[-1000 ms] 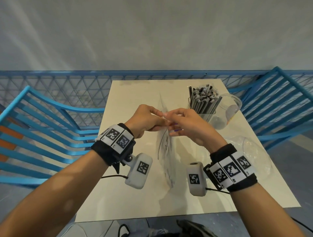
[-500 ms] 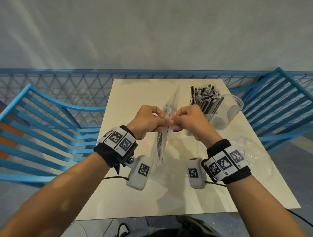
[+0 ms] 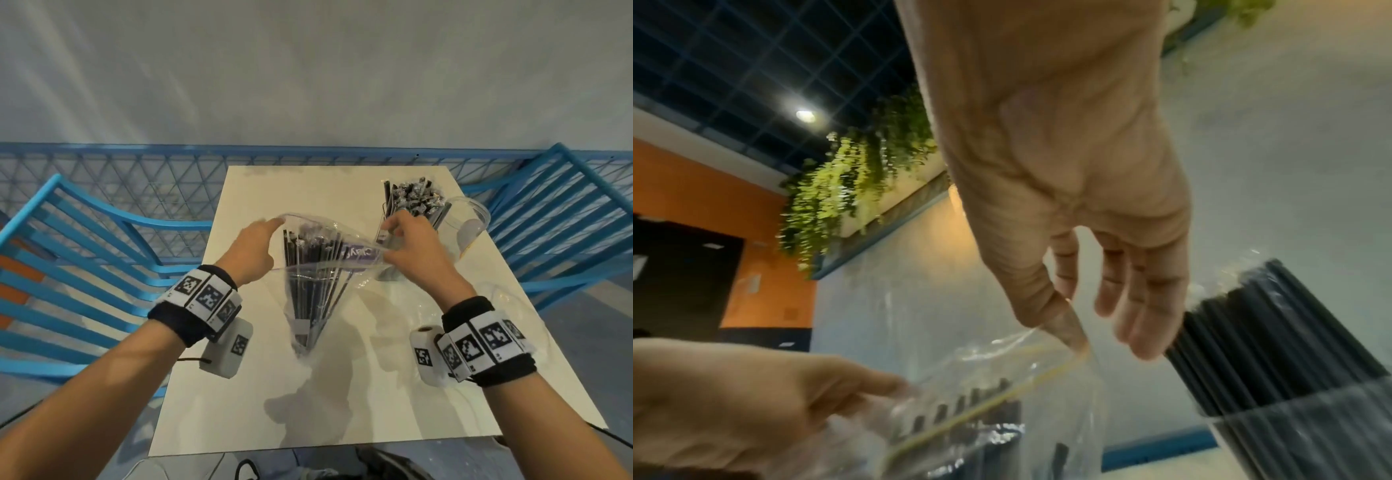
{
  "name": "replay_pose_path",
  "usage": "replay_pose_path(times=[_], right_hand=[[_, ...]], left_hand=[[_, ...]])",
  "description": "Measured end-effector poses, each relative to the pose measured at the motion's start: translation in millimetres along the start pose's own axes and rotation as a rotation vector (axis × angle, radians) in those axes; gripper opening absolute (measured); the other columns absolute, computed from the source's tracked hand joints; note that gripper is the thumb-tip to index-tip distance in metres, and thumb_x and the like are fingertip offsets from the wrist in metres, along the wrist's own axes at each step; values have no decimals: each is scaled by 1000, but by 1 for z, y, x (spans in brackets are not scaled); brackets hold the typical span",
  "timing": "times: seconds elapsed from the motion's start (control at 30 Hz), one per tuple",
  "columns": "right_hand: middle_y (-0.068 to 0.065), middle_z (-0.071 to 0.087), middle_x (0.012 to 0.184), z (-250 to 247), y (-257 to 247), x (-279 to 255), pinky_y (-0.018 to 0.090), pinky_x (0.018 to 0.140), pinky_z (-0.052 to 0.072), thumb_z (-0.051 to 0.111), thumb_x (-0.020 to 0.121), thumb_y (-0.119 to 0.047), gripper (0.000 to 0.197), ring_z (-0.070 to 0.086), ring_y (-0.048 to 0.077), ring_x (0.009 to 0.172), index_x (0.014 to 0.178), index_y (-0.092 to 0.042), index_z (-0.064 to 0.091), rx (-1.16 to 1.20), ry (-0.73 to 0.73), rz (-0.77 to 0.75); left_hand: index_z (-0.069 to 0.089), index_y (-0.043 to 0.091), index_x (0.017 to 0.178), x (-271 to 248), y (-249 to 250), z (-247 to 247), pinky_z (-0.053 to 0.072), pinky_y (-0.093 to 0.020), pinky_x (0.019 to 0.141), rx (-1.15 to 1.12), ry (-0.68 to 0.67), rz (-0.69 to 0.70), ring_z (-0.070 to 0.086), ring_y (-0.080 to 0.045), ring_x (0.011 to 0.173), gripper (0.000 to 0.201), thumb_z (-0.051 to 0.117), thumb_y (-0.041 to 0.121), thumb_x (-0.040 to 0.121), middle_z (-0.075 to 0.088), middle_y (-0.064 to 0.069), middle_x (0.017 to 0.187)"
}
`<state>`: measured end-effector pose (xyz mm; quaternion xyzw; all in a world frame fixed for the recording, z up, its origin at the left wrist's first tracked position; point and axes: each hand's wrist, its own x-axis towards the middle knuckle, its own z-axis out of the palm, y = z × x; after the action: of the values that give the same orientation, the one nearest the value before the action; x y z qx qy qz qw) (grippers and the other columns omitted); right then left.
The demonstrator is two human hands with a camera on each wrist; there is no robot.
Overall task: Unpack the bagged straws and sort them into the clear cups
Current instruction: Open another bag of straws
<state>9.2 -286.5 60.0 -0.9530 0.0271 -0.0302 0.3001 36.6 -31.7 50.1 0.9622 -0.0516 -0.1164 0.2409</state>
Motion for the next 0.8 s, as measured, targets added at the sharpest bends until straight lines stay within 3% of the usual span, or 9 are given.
replay_pose_path(times=[0.07, 0.13, 0.23, 0.33, 0.43, 0.53, 0.63, 0.67, 0.8], right_hand=[[0, 46, 109, 0, -20, -12, 10, 74, 39, 68, 79, -1, 37, 46, 10, 96, 107, -22, 54, 36, 73, -182], [-4, 49, 102, 4, -45, -28, 12, 76, 43, 62, 83, 1, 24, 48, 6, 88, 102, -14, 59, 127, 175, -359], [-2, 64, 92, 19, -67, -36, 15, 68, 50, 58, 90, -9, 10, 59, 7, 77, 98, -11, 64, 230, 76, -271], [7, 65, 104, 37, -55, -19, 12, 57, 51, 64, 90, -20, 37, 63, 13, 77, 121, -3, 51, 193, -86, 56], [15, 52, 137, 46, -44, -4, 39, 82, 57, 78, 78, -27, 107, 61, 29, 110, 151, -9, 2, 202, -175, 169], [16, 33, 152, 55, -45, -2, 41, 96, 51, 85, 70, -20, 140, 52, 31, 125, 144, -26, -34, 196, -231, 171], [22, 48, 138, 66, -47, -8, 42, 92, 52, 85, 65, -4, 146, 60, 34, 111, 143, -34, -34, 232, -185, 93], [23, 54, 131, 70, -47, -13, 39, 84, 55, 84, 65, 0, 144, 64, 33, 101, 144, -35, -31, 236, -179, 66], [8, 64, 93, 89, -34, -26, 31, 67, 56, 78, 71, 4, 135, 66, 19, 77, 145, -44, -25, 250, -124, 5]], left_hand=[[27, 21, 154, 0, 4, 3, 54, -37, 73, -351, -35, 13, 64, -25, 106, 84, 50, -19, 83, 50, -10, 138], [29, 20, 153, -1, 11, 7, 56, -44, 77, -555, 2, 2, 67, -20, 89, 83, 55, -18, 83, 56, -7, 114], [35, 21, 148, -7, 25, 11, 53, -36, 72, -699, 56, 91, 62, -21, 77, 80, 68, -8, 80, 54, -2, 82], [22, 30, 151, -12, 30, 13, 57, -25, 69, -921, 9, 222, 70, -9, 75, 104, 73, -15, 73, 64, 0, 101], [6, 40, 152, -15, 27, 25, 60, -32, 74, -1039, -84, 272, 72, -18, 92, 120, 70, -23, 72, 57, 9, 129], [-5, 45, 152, -14, 17, 43, 60, -34, 72, -1023, -129, 241, 72, -11, 95, 131, 72, -22, 70, 51, 5, 133], [-7, 49, 150, -10, -1, 51, 61, -46, 74, -893, -204, 174, 70, -26, 97, 136, 82, -10, 65, 53, 0, 133], [-5, 46, 151, -9, -6, 48, 61, -42, 72, -850, -239, 124, 69, -27, 92, 131, 83, -3, 67, 56, -1, 128], [38, 20, 143, 0, -28, 28, 56, -33, 67, -619, -214, 39, 62, -18, 76, 83, 81, 14, 72, 65, -10, 108]])
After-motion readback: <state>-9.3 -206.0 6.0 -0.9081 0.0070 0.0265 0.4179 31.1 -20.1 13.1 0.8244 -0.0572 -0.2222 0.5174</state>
